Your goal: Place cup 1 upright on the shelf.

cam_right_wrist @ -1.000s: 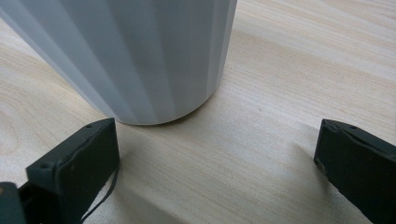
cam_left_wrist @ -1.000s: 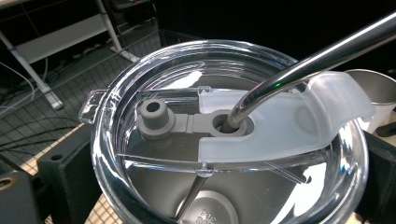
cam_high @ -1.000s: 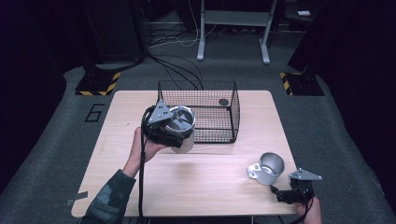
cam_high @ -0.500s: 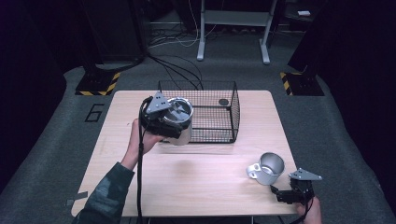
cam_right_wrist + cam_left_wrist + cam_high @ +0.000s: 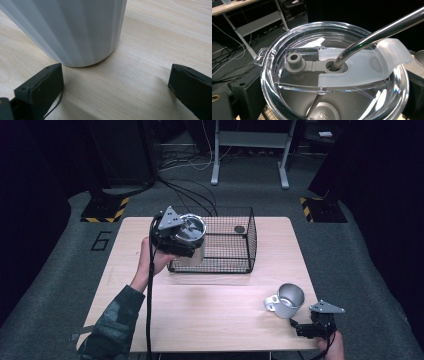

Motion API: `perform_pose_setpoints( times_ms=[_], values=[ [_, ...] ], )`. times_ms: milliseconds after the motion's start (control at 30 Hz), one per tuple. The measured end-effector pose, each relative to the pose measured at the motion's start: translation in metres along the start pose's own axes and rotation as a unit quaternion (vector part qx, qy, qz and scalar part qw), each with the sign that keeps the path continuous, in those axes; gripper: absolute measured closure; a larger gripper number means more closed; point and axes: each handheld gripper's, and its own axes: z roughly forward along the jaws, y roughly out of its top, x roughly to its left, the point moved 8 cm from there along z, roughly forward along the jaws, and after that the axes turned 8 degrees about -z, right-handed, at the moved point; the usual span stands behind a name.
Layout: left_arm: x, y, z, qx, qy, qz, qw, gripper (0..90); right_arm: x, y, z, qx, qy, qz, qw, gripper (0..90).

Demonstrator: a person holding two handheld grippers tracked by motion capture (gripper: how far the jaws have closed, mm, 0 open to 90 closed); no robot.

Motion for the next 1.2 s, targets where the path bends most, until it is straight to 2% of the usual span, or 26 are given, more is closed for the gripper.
perform_pose_setpoints(
  times_ms=[33, 67, 100, 133, 167, 233, 267, 300, 333, 367, 467, 500, 767, 1200],
  values=[
    [0.003, 0.001, 0.001, 0.002, 0.002, 0.003, 1.0, 3.9, 0.0, 0.0, 0.0, 0.0, 0.0, 0.0, 1.0, 0.0],
    [0.003, 0.002, 0.002, 0.001, 0.003, -0.003, 1.0, 3.9, 0.0, 0.0, 0.0, 0.0, 0.0, 0.0, 1.0, 0.0],
    [0.005, 0.003, 0.003, 0.003, 0.004, -0.002, 1.0, 3.9, 0.002, -0.001, -0.001, 0.004, 0.0, 0.013, 0.9999, 0.0],
    [0.006, 0.004, 0.004, 0.002, 0.005, -0.001, 1.0, 3.9, 0.001, 0.0, 0.0, 0.0, -0.001, 0.005, 1.0, 0.0],
    [0.007, 0.004, 0.005, 0.003, 0.004, -0.002, 1.0, 3.9, 0.002, -0.001, -0.001, 0.004, 0.0, 0.012, 0.9999, 0.0],
    [0.009, 0.006, 0.007, 0.002, 0.007, -0.004, 1.0, 3.9, 0.002, -0.001, -0.001, 0.004, 0.0, 0.013, 0.9999, 0.0],
    [0.01, 0.007, 0.007, 0.002, 0.008, -0.003, 1.0, 3.9, 0.0, 0.0, 0.0, 0.0, 0.0, 0.0, 1.0, 0.0],
    [0.01, 0.008, 0.009, 0.002, 0.009, -0.007, 0.9999, 3.9, 0.002, -0.001, -0.001, 0.003, 0.001, 0.011, 0.9999, 0.0],
    [0.01, 0.008, 0.009, 0.002, 0.009, -0.007, 0.9999, 3.9, 0.002, -0.001, -0.001, 0.003, 0.001, 0.011, 0.9999, 0.0],
    [0.012, 0.009, 0.01, 0.006, 0.009, -0.004, 0.9999, 3.9, 0.0, 0.0, 0.0, 0.0, 0.0, 0.0, 1.0, 0.0],
    [0.014, 0.011, 0.013, 0.006, 0.01, -0.006, 0.9999, 3.9, 0.0, 0.0, 0.0, 0.0, 0.0, 0.0, 1.0, 0.0],
    [0.016, 0.012, 0.014, 0.006, 0.013, -0.008, 0.9999, 3.9, 0.002, -0.001, -0.001, 0.004, 0.001, 0.012, 0.9999, 0.0],
    [0.021, 0.02, 0.022, 0.007, 0.018, -0.009, 0.9998, 3.9, 0.002, 0.0, -0.001, 0.003, -0.001, 0.011, 0.9999, 0.0],
    [0.032, 0.023, 0.036, 0.01, 0.029, -0.023, 0.9993, 3.9, 0.002, -0.001, -0.001, 0.003, 0.0, 0.012, 0.9999, 0.0]
  ],
)
